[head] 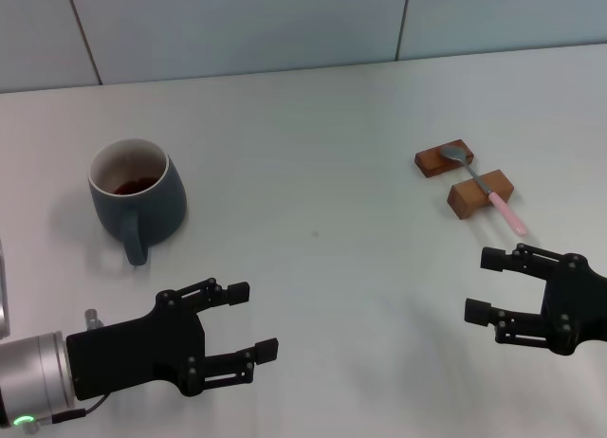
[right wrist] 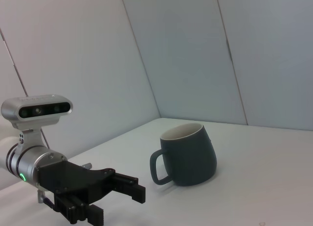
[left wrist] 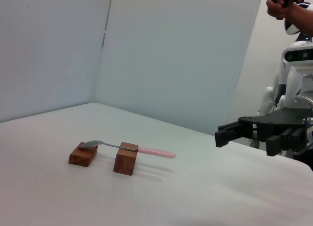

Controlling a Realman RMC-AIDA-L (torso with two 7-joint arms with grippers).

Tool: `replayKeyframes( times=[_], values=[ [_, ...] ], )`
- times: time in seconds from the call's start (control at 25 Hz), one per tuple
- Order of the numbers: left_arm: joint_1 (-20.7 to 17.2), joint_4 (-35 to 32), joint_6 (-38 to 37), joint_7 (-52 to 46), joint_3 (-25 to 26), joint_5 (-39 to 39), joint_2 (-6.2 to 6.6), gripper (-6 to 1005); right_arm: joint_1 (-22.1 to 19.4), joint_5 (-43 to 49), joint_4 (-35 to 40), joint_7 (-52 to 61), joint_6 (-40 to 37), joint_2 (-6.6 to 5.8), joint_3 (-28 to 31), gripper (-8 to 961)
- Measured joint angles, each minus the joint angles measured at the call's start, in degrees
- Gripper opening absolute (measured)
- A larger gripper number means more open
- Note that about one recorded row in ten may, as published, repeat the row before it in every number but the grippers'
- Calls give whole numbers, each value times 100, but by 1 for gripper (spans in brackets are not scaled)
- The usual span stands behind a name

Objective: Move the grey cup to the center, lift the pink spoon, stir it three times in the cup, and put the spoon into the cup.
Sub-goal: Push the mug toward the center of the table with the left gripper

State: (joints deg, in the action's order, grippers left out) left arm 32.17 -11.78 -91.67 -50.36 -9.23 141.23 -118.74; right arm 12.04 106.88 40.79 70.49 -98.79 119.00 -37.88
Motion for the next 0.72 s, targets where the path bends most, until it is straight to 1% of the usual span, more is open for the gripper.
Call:
replayKeyframes(
  times=[0.36,0.48,0.56,0.6,0.64,0.68,0.72],
  values=[
    [0,4,-35,0,0,-1,0,827,1,0,-1,4,0,0,0,818],
    [-9,-13,-352,57,55,-51,5,826,0,0,0,6,0,0,0,817],
    [-81,-134,-952,218,246,-297,25,825,1,2,-2,7,0,0,0,817],
    [-100,-175,-1019,235,282,-361,25,825,0,4,-3,7,0,0,1,817],
    [-213,-425,-1301,286,407,-815,28,825,3,8,-8,8,0,0,-3,817],
    [-213,-425,-1301,286,407,-815,28,824,3,8,-8,8,0,0,-3,817],
    [-266,-532,-1341,289,432,-1105,27,824,5,11,-10,9,0,0,-6,817]
  ],
)
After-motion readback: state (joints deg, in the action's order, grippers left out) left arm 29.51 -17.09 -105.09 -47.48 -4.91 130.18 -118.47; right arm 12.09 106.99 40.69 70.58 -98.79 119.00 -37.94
